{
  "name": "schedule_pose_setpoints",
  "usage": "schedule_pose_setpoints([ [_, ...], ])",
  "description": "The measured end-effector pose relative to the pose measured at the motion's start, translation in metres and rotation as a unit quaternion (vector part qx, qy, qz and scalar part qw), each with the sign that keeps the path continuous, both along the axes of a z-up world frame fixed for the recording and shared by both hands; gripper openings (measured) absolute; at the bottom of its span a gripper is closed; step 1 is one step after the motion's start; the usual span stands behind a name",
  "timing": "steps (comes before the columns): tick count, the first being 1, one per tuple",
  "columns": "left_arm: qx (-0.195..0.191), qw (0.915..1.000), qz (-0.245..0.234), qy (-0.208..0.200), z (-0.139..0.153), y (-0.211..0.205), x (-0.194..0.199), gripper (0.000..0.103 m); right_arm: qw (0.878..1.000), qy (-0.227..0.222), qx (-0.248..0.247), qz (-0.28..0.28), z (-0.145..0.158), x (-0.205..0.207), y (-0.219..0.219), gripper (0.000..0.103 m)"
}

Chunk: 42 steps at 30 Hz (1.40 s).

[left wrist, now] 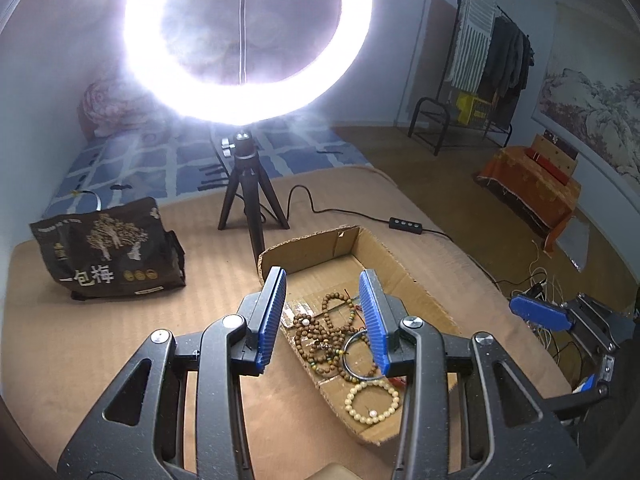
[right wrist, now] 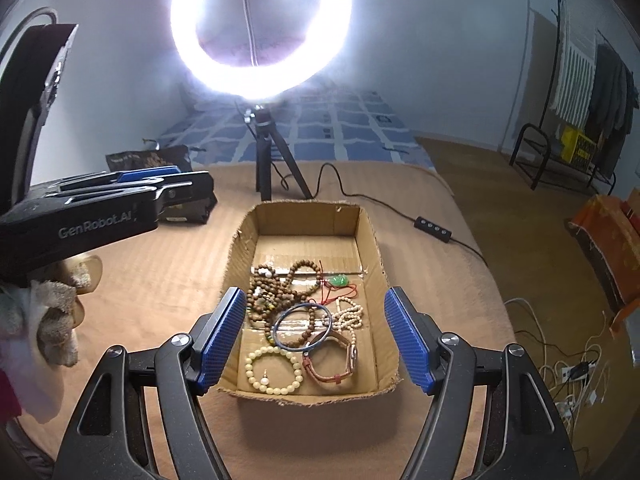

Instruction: Organize jewelry

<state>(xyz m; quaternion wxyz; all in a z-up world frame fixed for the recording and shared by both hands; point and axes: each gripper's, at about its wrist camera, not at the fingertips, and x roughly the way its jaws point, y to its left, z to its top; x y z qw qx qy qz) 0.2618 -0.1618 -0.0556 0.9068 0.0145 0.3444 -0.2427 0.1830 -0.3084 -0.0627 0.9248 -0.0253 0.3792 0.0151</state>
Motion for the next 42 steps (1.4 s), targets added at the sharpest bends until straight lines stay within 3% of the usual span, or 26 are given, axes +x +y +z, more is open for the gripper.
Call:
schedule_pose_setpoints([
  [17, -0.01, 0.9988, 0.009, -0.047, 0.045, 0.052, -0.098, 0.038, 0.999, -0.045, -0.005, -0.005, 0.04, -0.054, 0.009, 0.072],
  [26, -0.006, 0.9975, 0.008, -0.07, 0.053, 0.065, -0.15, 0.039, 0.998, -0.057, 0.004, -0.005, 0.042, -0.076, 0.014, 0.072],
  [29, -0.011, 0.9973, 0.008, -0.072, 0.05, 0.068, -0.161, 0.052, 0.998, -0.065, -0.003, -0.004, 0.042, -0.08, 0.016, 0.072],
  [34, -0.006, 0.9978, 0.011, -0.066, 0.043, 0.069, -0.168, 0.054, 0.997, -0.074, 0.006, -0.012, 0.042, -0.085, 0.013, 0.079],
  [37, -0.002, 0.9972, 0.012, -0.074, 0.042, 0.07, -0.171, 0.069, 0.996, -0.087, -0.002, -0.014, 0.047, -0.088, 0.013, 0.08],
  [42, 0.01, 0.9968, 0.012, -0.079, 0.041, 0.07, -0.176, 0.073, 0.995, -0.092, -0.008, -0.02, 0.045, -0.089, 0.011, 0.082],
])
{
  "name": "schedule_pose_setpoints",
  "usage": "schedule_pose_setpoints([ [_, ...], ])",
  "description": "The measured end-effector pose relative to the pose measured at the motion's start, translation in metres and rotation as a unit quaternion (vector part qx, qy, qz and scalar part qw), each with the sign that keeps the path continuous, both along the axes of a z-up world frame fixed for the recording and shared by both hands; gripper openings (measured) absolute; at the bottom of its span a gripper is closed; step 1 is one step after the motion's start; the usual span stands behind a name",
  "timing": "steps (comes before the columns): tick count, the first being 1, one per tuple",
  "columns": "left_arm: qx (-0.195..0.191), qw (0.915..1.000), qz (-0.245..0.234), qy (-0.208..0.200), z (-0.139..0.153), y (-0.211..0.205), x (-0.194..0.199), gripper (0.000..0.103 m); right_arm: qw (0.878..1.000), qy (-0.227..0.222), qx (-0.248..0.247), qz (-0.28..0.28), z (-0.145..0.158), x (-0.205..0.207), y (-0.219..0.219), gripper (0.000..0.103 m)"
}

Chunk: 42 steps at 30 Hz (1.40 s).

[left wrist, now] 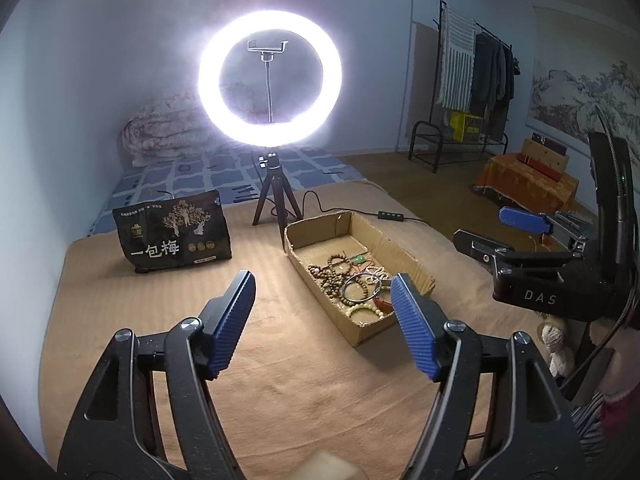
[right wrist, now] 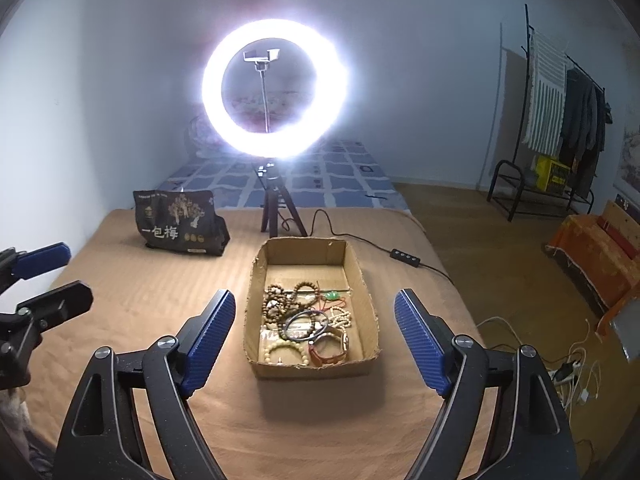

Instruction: Organize jewelry

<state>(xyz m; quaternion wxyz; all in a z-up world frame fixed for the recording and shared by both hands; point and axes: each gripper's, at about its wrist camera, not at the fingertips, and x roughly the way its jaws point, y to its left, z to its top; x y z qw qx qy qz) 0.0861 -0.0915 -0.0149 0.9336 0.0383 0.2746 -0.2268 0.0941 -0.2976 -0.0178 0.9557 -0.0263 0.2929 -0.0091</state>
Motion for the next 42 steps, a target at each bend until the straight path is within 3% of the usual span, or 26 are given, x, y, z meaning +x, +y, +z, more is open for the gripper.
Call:
schedule_pose_setpoints([
  [4, 0.002, 1.0, 0.004, -0.002, 0.001, 0.0, 0.0, 0.085, 1.0, 0.016, 0.004, -0.005, -0.008, 0.004, -0.004, 0.082],
  [12, 0.023, 0.9997, 0.009, -0.007, 0.0, -0.005, -0.006, 0.087, 1.0, 0.017, 0.001, -0.016, -0.011, 0.0, -0.01, 0.082],
  [16, 0.026, 0.9994, 0.016, -0.015, 0.001, -0.005, -0.009, 0.103, 1.0, 0.02, -0.001, -0.013, -0.012, 0.0, -0.009, 0.082],
  [42, 0.023, 0.9995, 0.021, -0.01, 0.001, -0.002, -0.005, 0.103, 1.0, 0.021, -0.008, -0.011, -0.013, 0.003, -0.008, 0.082],
])
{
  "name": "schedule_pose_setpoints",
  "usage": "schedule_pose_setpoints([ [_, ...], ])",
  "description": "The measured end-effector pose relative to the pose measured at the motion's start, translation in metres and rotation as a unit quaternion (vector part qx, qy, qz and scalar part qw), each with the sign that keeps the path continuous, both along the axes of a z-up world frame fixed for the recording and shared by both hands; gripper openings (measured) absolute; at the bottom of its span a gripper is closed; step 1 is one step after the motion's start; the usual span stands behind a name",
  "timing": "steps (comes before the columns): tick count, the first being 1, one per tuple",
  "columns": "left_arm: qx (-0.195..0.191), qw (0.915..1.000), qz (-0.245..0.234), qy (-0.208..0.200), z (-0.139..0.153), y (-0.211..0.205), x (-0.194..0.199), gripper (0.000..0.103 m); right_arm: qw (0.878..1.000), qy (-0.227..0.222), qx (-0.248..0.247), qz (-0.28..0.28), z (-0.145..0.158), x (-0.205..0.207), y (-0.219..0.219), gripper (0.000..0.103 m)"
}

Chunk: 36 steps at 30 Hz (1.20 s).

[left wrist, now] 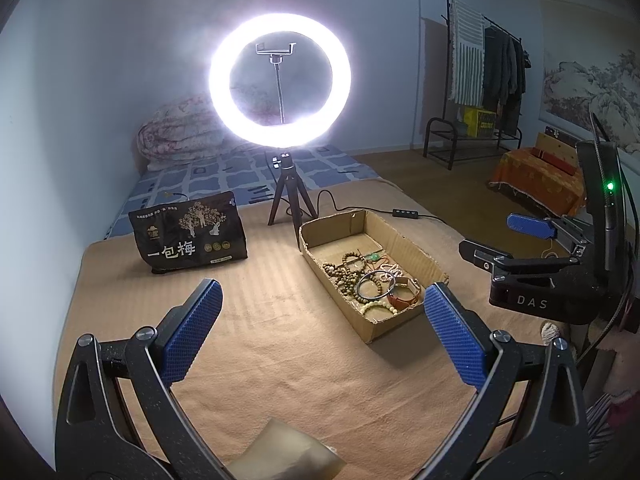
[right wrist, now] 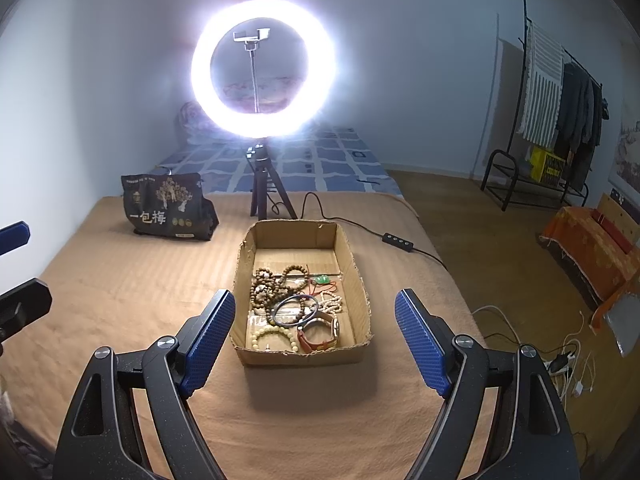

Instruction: Organize jewelry

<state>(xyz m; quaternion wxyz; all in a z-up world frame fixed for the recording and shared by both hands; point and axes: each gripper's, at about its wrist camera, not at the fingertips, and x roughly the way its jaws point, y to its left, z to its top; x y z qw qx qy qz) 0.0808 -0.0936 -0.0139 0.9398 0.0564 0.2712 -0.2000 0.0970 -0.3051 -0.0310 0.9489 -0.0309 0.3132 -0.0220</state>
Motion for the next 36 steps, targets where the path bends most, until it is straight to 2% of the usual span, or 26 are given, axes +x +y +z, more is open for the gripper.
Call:
schedule_pose_setpoints([
  [36, 0.001, 1.0, 0.0, -0.004, 0.0017, -0.0036, 0.0017, 0.103, 1.0, 0.003, -0.002, 0.0, -0.0016, -0.0008, -0.0027, 0.082],
])
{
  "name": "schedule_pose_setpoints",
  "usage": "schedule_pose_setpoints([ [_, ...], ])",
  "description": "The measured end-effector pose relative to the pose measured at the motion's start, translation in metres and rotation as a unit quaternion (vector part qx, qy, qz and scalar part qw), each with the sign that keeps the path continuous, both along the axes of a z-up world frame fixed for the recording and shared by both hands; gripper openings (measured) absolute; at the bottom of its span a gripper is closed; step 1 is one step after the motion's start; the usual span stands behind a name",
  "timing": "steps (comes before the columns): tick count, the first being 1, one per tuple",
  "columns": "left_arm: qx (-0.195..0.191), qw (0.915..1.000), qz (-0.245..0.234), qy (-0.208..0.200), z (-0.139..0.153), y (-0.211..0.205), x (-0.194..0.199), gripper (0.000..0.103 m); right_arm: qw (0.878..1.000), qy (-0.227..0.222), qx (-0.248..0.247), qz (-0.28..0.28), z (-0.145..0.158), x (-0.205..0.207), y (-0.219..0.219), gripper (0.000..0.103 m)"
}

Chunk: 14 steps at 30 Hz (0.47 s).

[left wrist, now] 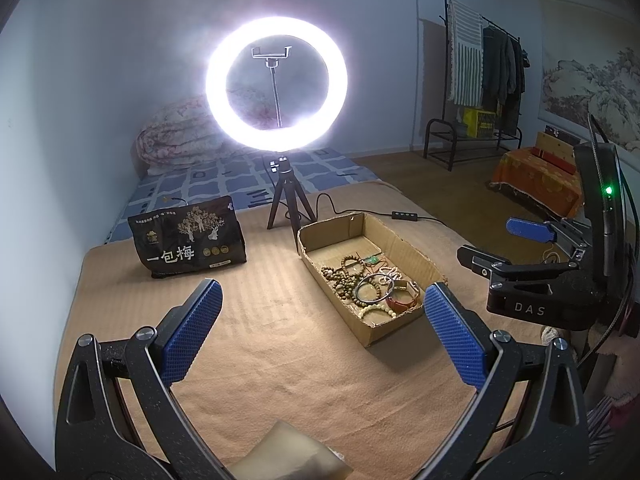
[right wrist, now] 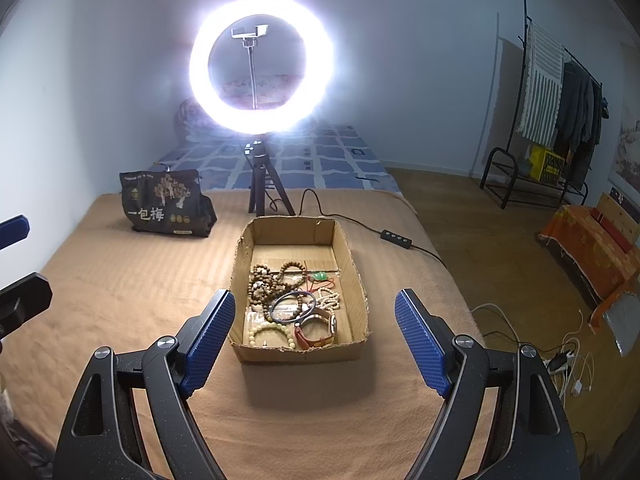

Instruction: Organize jewelry

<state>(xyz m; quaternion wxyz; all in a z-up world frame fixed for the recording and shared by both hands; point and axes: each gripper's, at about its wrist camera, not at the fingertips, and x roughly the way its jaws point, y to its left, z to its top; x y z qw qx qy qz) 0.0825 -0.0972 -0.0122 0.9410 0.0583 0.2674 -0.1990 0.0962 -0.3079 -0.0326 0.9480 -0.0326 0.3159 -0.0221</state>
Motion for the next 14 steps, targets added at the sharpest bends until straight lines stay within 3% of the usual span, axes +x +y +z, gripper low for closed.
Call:
schedule_pose_setpoints([
  [14, 0.004, 0.9998, 0.01, -0.015, 0.0016, -0.0016, 0.0001, 0.103, 1.0, 0.004, -0.004, 0.005, -0.0029, 0.0, 0.001, 0.082],
])
